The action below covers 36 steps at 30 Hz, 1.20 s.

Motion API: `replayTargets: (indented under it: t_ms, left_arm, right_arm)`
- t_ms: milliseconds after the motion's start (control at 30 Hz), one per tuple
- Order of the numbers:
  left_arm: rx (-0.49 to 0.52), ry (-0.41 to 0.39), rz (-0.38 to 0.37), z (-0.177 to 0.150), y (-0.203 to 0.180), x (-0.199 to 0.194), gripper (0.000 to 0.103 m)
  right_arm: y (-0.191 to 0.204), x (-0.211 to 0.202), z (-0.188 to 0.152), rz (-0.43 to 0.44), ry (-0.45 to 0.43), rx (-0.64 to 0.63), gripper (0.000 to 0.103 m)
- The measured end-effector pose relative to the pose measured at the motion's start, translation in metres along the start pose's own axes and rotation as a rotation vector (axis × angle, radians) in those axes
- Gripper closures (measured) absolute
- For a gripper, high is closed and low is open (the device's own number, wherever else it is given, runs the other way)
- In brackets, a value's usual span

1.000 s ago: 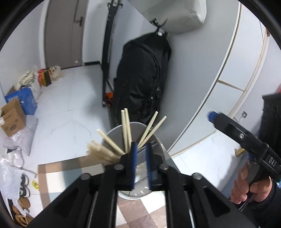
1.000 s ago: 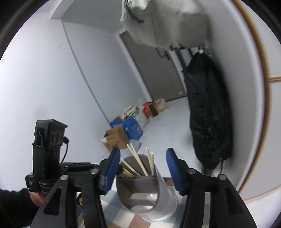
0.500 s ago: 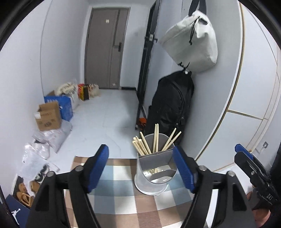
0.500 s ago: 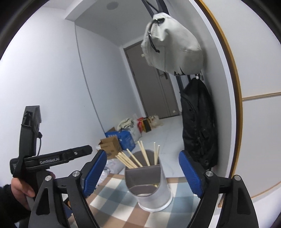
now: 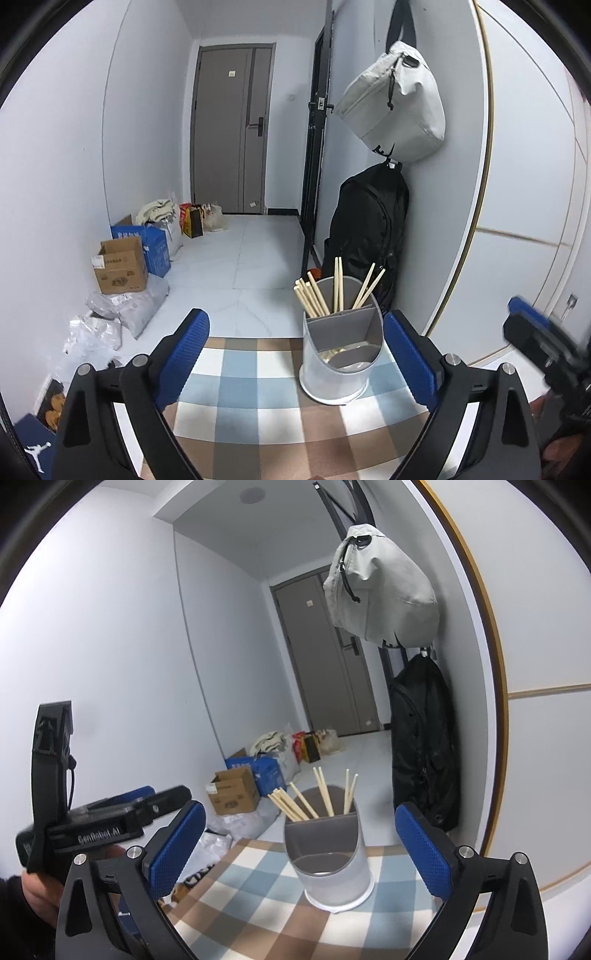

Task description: Organize utensils

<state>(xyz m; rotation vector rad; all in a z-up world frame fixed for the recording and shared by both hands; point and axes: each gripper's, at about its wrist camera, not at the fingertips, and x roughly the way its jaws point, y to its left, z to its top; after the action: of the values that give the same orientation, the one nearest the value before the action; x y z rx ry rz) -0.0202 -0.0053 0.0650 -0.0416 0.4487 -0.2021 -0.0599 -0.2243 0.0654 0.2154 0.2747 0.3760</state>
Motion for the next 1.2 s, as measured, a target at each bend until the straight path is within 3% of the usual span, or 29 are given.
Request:
replayTargets:
  t_ms: [300,667,1200]
  left_arm:
    - [0.004,-0.028,-0.008,-0.01,-0.004,-0.001,0.01]
    - [0.004,-0.061,0.041,-0.009,-0.005,-0.008,0.01]
    - [0.009,-0.056,0.017,-0.013,-0.009,-0.01,0.01]
  right_arm:
    - [-0.001,0.0,-0.008,-0.037,0.005,0.021,0.0]
    - [-0.002,0.0,-0.009,-0.04,0.003,0.02,0.0]
    - [-0.008,-0.004,-0.007,-0.05,-0.01,0.046,0.0]
